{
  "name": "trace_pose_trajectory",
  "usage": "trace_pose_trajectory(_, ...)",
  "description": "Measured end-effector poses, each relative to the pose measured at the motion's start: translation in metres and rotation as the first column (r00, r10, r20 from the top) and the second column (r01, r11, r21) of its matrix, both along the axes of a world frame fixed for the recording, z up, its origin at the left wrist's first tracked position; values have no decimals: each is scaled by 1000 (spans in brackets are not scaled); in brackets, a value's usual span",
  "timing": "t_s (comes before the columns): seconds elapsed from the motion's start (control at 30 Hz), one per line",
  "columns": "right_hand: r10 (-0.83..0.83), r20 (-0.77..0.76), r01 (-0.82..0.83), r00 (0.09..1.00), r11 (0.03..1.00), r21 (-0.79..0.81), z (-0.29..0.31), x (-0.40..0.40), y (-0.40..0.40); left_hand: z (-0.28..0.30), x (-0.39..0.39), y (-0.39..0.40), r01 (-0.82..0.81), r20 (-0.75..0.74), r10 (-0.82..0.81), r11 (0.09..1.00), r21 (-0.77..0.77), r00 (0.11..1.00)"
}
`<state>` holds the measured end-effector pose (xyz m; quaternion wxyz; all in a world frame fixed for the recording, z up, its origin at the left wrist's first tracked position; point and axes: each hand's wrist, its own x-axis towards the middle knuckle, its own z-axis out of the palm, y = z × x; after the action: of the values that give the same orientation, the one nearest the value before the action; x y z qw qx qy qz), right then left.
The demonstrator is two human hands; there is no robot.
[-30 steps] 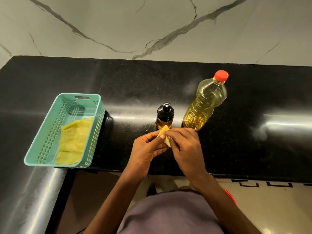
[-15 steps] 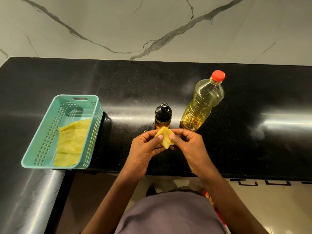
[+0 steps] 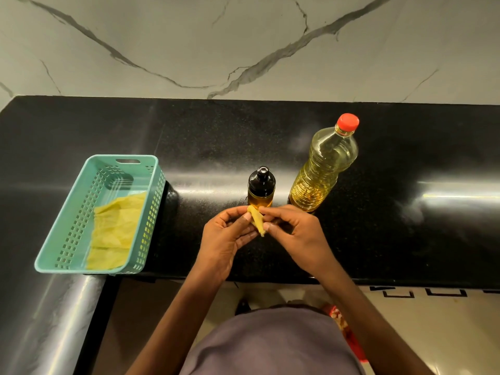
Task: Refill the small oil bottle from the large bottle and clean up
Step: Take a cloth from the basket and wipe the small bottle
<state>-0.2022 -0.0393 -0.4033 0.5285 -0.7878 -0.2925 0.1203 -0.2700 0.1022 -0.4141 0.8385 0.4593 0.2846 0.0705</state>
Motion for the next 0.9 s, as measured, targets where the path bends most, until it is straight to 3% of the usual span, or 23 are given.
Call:
trace_pose_trajectory(0.17, 29, 65, -23, 997, 995, -94, -1, 1, 6, 1, 7, -1, 64, -5, -64, 998, 5, 998)
trace_pose_trajectory(0.3, -160, 173, 168, 972, 985, -35, 6, 3, 16, 4, 18, 5, 100, 30, -100, 995, 27, 995)
trace_pose_trajectory(0.33, -200, 212, 210, 957, 977, -30, 9, 7, 20, 5, 23, 7, 110, 47, -115, 989, 100, 992)
trace_pose_trajectory(0.37, -232, 256, 248, 938, 968, -29, 11, 14, 23, 2, 29, 11, 114, 53, -133, 956, 272, 990)
trace_pose_trajectory(0.4, -257, 305, 281, 917, 959, -38, 14, 22, 27, -3, 38, 16, 113, 31, -151, 850, 515, 988)
trace_pose_trajectory(0.43, -273, 353, 311, 895, 949, -55, 16, 31, 32, -9, 49, 22, 128, -23, -164, 668, 733, 986)
trace_pose_trajectory(0.47, -278, 397, 334, 875, 939, -78, 18, 39, 37, -14, 60, 28, 148, -75, -167, 483, 863, 983)
trace_pose_trajectory(0.5, -275, 431, 350, 860, 931, -105, 18, 47, 43, -18, 71, 33, 183, -124, -181, 359, 915, 976)
trace_pose_trajectory(0.6, -278, 465, 399, 841, 898, -185, 12, 64, 58, -27, 95, 39, 244, -186, -245, 234, 941, 952)
trace_pose_trajectory(0.73, -228, 470, 391, 853, 875, -285, 13, 77, 64, -31, 101, 36, 146, -87, -249, 230, 962, 965)
trace_pose_trajectory(0.9, 96, 506, 231, 857, 807, -544, 32, 82, 77, -36, 101, 37, 106, -38, -248, 267, 958, 968)
